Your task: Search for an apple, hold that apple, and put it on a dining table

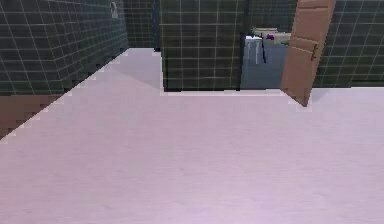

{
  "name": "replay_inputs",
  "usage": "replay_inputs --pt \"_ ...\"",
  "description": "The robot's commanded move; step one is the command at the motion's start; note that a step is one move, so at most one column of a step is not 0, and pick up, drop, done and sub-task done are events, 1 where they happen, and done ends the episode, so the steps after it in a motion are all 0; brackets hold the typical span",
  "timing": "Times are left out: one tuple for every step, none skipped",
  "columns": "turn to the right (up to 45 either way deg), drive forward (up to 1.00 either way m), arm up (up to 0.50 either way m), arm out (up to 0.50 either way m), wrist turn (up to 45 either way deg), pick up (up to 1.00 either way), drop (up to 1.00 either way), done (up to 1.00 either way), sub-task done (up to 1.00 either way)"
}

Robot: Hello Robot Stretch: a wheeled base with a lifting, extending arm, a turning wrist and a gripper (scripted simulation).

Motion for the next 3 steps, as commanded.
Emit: replay_inputs --pt "3.0 0.0 0.0 0.0 0.0 0.0 0.0 0.0 0.0" --pt "-45.0 0.0 0.0 0.0 0.0 0.0 0.0 0.0 0.0" --pt "-45.0 0.0 0.0 0.0 0.0 0.0 0.0 0.0 0.0"
